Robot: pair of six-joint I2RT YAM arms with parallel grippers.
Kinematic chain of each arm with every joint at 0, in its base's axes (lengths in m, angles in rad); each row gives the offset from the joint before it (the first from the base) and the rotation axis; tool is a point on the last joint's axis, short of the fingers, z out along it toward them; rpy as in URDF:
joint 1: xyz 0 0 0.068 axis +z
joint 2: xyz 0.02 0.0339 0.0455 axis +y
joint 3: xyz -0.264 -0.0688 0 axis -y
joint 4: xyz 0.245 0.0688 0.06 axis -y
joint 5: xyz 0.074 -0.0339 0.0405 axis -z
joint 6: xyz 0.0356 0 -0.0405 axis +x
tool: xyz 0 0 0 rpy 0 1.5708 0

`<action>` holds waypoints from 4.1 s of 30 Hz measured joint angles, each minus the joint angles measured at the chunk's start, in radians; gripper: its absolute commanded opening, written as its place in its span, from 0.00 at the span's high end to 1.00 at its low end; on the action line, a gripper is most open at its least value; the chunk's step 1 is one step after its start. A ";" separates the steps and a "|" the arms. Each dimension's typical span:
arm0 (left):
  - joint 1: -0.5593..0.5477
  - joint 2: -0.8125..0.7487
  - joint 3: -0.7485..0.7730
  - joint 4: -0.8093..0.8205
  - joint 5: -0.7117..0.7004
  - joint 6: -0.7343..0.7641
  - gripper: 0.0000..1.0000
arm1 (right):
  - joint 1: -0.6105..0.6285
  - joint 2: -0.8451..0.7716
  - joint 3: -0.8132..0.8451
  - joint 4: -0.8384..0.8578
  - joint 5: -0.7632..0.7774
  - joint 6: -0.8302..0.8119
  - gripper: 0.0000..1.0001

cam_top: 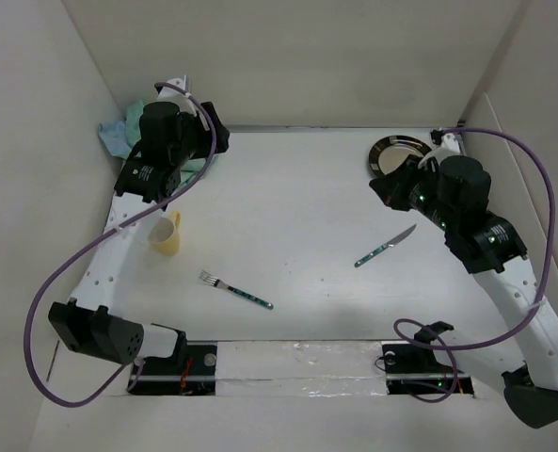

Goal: Set the dinner table for one person

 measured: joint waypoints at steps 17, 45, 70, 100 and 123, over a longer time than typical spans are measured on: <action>0.011 0.581 0.483 -0.077 -0.356 0.090 0.59 | -0.067 0.091 0.026 0.001 -0.043 -0.029 1.00; 0.107 1.170 0.737 -0.077 -0.481 0.063 0.62 | -0.078 0.196 -0.047 0.000 -0.165 -0.040 0.81; -0.158 1.136 0.739 -0.076 -0.371 0.074 1.00 | -0.078 0.224 -0.047 0.007 -0.156 -0.040 0.82; -0.227 0.303 0.075 0.061 -0.516 -0.052 1.00 | 0.223 0.839 0.019 0.295 -0.097 0.087 0.29; -0.271 0.449 0.782 0.020 -0.303 -0.096 1.00 | 0.340 0.816 0.079 0.456 0.099 0.215 0.21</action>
